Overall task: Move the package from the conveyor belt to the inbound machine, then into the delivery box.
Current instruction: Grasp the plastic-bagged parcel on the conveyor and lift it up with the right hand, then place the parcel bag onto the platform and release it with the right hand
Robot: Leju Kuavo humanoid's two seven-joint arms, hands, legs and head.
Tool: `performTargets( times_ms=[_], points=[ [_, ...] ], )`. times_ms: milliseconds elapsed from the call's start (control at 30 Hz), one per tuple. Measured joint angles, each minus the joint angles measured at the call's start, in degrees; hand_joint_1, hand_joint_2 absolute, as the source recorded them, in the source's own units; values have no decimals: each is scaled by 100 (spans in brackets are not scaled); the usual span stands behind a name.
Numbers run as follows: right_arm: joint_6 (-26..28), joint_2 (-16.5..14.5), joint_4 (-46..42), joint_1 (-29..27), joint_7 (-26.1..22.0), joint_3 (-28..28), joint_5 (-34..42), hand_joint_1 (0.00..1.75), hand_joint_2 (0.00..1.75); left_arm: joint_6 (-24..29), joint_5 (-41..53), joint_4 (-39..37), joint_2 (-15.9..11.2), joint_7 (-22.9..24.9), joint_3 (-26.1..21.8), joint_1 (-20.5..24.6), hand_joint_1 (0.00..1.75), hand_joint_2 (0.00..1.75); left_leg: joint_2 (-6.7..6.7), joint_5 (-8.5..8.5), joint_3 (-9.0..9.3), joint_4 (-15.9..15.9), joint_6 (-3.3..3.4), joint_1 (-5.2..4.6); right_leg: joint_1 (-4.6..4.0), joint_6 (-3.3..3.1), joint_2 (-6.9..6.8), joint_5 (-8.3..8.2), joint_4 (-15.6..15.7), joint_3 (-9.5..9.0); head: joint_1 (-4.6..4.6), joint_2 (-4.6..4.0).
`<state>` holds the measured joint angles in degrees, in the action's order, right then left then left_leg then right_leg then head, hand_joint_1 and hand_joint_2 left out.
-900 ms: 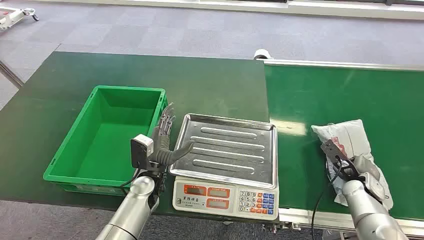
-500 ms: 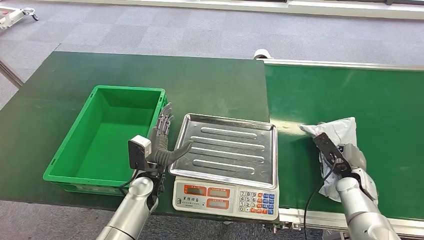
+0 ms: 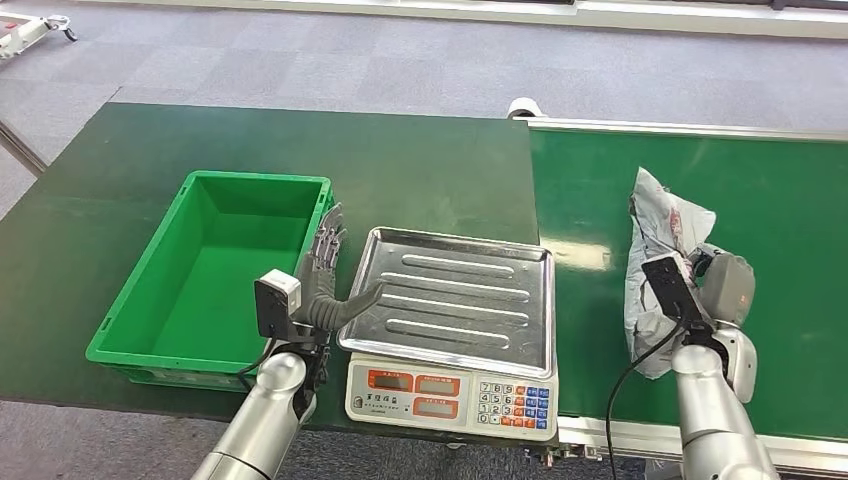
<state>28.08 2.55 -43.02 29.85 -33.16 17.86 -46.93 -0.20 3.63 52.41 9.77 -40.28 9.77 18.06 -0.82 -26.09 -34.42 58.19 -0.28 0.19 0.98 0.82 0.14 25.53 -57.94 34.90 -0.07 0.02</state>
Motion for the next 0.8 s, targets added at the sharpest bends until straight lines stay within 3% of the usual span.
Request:
performTargets(
  times_ms=[267, 400, 533, 800],
  points=[
    [93, -91, -491, -206, -210, 0, 350, 175, 175, 139, -21, 61, 1, 0, 0, -5, 0, 175, -1, 0, 0, 0, 0, 0, 0, 0, -1, 0, 0, 1, -1, 0],
    [-125, -129, -1080, -534, -591, -32, 1533, 175, 175, 629, -111, 501, 15, -1, -4, -55, 0, 175, -3, 0, -4, 0, 0, 0, 0, 0, -2, 1, 0, 2, 0, 0],
    [-619, -144, -1856, -814, -680, -236, 2777, 175, 175, 1236, -83, 1127, 22, -2, -4, -99, 0, 175, 0, -2, -10, -1, -1, 0, 1, 0, 3, 1, 0, 11, 0, 0],
    [-766, -144, -2566, -938, -691, -449, 3008, 175, 175, 1417, -50, 1725, 41, 0, -4, -119, 0, 175, 3, 0, -8, -1, -1, 0, 1, 0, 3, 0, 0, 9, -1, 0]
  ],
)
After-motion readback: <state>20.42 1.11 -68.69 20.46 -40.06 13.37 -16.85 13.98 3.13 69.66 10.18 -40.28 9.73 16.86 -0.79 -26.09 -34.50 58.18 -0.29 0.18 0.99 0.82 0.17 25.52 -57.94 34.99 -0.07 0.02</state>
